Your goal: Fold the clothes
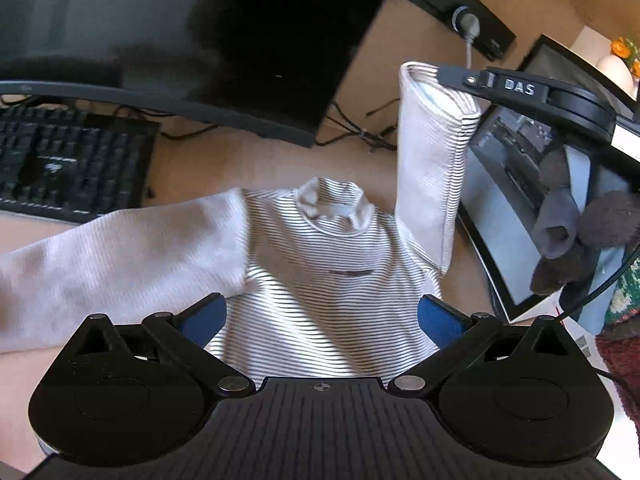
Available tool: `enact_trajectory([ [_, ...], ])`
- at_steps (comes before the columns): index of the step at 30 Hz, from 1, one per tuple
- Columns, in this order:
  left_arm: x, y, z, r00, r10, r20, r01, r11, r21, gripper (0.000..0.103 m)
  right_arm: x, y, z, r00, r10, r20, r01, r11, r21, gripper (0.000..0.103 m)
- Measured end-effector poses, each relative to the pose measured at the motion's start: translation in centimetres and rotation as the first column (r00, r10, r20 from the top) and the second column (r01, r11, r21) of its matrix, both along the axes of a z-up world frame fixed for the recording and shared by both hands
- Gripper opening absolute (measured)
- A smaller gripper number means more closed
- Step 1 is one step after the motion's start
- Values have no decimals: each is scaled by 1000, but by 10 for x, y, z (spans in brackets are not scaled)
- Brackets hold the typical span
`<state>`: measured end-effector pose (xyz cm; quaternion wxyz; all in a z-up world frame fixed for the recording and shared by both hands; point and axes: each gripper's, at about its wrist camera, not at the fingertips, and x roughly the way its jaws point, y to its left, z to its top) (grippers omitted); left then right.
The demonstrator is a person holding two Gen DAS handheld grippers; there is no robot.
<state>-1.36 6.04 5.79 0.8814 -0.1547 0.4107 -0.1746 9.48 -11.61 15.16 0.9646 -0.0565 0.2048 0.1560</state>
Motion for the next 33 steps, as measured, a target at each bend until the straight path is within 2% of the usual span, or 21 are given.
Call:
enact_trajectory([
  [7, -7, 21, -7, 999, 42, -18, -42, 999, -15, 103, 10, 26, 9, 999, 34, 16, -34, 999, 4, 4],
  [11, -5, 20, -13, 999, 35, -38, -36, 999, -38, 103, 8, 14, 7, 1000, 4, 8, -4, 1000, -5, 4],
  [15, 6, 13, -18, 999, 38, -30, -40, 997, -73, 103, -2, -17, 3, 997, -76, -11, 76, 997, 1, 6],
  [18, 18, 5, -22, 999, 23, -27, -26, 993, -114, 103, -16, -53, -3, 986, -160, -35, 161, 987, 25, 19],
  [19, 23, 1, -23, 999, 17, -27, -21, 992, -124, 103, -23, -63, -6, 983, -177, -44, 179, 983, 28, 32],
  [20, 30, -5, -24, 1000, 11, -29, -15, 992, -124, 103, -31, -73, -11, 981, -189, -50, 190, 982, 22, 45],
  [22, 44, -18, -28, 999, -1, -34, -3, 994, -113, 103, -44, -85, -28, 978, -195, -71, 194, 981, -17, 51],
  [24, 57, -32, -33, 999, -12, -43, 7, 995, -99, 103, -52, -97, -53, 972, -191, -137, 189, 982, -25, 51],
  [27, 74, -49, -41, 998, -11, -67, 6, 998, -64, 103, -53, -109, -97, 944, -150, -294, 174, 983, 55, 51],
  [30, 90, -66, -52, 996, -1, -84, 1, 1000, 5, 103, -50, -104, -139, 923, -86, -375, 117, 991, 60, 49],
  [33, 100, -80, -62, 997, 2, -83, 7, 995, 102, 102, -53, -105, -161, 913, -46, -405, 69, 997, 43, 48],
])
